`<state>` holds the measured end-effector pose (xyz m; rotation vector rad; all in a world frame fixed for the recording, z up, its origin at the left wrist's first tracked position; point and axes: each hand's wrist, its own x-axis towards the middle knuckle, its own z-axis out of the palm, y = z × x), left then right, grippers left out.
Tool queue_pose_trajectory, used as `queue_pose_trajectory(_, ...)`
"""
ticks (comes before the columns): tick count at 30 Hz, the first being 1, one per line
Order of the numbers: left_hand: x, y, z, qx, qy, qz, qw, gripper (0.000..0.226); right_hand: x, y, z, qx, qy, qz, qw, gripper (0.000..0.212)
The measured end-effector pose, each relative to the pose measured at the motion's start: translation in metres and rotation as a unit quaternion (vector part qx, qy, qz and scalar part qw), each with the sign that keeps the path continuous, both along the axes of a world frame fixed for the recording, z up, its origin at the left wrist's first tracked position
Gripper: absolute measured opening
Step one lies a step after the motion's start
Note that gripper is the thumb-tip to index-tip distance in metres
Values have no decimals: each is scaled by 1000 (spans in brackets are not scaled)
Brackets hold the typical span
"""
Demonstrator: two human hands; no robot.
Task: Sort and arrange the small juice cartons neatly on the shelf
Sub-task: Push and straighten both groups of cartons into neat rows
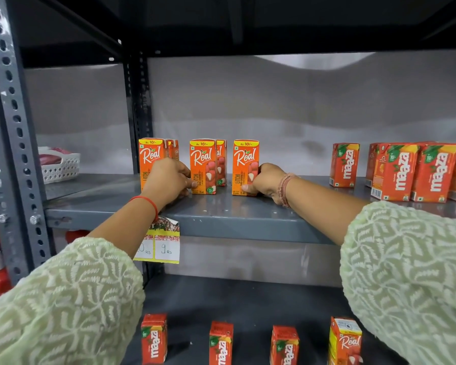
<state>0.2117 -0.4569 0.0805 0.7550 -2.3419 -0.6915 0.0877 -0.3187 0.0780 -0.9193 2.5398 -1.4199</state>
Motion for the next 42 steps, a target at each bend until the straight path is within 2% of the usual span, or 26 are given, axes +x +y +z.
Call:
queue_pose_trajectory(6, 0, 3, 0, -26, -19, 8, 999, 38, 6, 2, 0, 29, 32, -17, 999, 56)
queue_pose_trajectory(9, 1, 2, 3, -1, -21, 15, 1000, 37, 12, 7, 4, 30, 12, -7, 999, 55)
queue_pose_trajectory(11, 4, 0, 0, -15, -17, 31, 999, 35, 17, 17, 5, 25, 3, -9, 1000, 56)
queue_pose_trajectory(12, 6, 1, -3, -47, 3, 55, 997, 33, 20, 26, 4, 19, 13, -21, 1000, 57)
queue_pose_trajectory(14, 11, 11, -9, -84, 116, 91, 986, 33, 24, 50, -3, -8, 52, -50, 997, 58)
queue_pose_trajectory(16, 9, 37, -15, -91, 254, 59, 961, 36, 27, 82, -13, -59, 108, -69, 990, 52)
queue_pose_trajectory(18, -2, 74, -15, -88, 296, -6, 951, 35, 26, 117, -19, -80, 186, -93, 975, 42)
queue_pose_trajectory(22, -44, 151, -10, 32, 247, -190, 950, 26, 4, 184, -27, -79, 281, -148, 945, 35)
queue_pose_trajectory(25, -79, 193, -5, 132, 189, -272, 934, 39, -22, 229, -30, -50, 292, -176, 939, 32)
queue_pose_trajectory(29, -119, 234, 4, 163, 135, -276, 938, 39, -53, 275, -22, -51, 269, -206, 940, 34)
queue_pose_trajectory(33, -153, 253, 2, 193, 115, -272, 936, 37, -75, 294, -13, -65, 294, -225, 926, 37)
queue_pose_trajectory(35, -159, 260, 1, 220, 92, -278, 931, 35, -83, 297, -12, -58, 269, -240, 931, 31)
queue_pose_trajectory(38, -167, 263, 2, 228, 45, -279, 932, 47, -91, 300, -16, -36, 214, -252, 943, 15)
queue_pose_trajectory(40, -170, 264, 2, 235, 18, -287, 928, 54, -95, 297, -18, -14, 198, -250, 948, 13)
queue_pose_trajectory(42, -173, 266, 0, 232, 3, -293, 927, 46, -98, 294, -16, -2, 181, -243, 953, 15)
